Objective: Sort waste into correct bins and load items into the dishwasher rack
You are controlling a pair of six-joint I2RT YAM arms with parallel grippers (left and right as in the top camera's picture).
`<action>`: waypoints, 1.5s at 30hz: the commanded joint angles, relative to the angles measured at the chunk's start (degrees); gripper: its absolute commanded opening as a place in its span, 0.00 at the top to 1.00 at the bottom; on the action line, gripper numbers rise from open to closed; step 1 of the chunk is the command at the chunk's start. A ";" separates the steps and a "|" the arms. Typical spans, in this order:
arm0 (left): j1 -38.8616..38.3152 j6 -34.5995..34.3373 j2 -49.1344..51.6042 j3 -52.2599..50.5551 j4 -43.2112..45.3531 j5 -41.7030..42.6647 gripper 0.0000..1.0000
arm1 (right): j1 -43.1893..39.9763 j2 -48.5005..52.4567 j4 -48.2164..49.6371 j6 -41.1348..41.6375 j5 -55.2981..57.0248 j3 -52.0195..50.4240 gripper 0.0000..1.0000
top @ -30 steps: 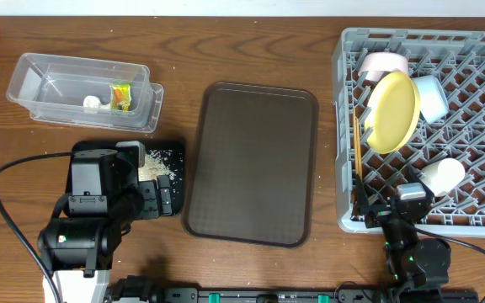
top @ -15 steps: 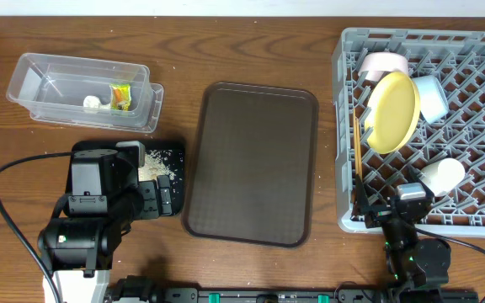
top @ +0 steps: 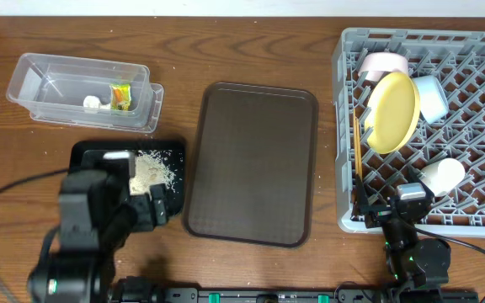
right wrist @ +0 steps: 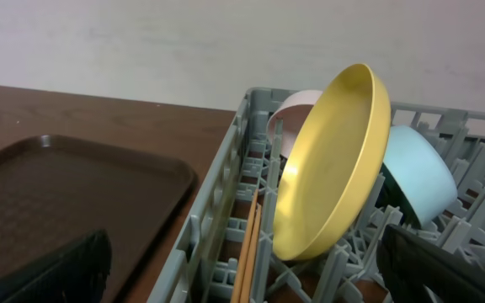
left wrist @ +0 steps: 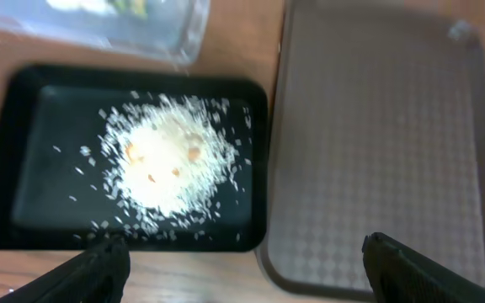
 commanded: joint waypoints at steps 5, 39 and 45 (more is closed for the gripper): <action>0.15 0.87 -15.52 -6.97 -0.28 -3.65 0.09 | -0.37 -0.28 -0.28 0.76 0.79 -0.09 0.01; 0.52 2.69 -36.00 -51.71 53.31 -5.81 0.09 | -0.37 -0.28 -0.28 0.76 0.76 -0.09 0.01; 0.50 2.75 -36.00 -51.69 53.33 -5.86 0.09 | -0.37 -0.28 -0.28 0.76 0.76 -0.09 0.01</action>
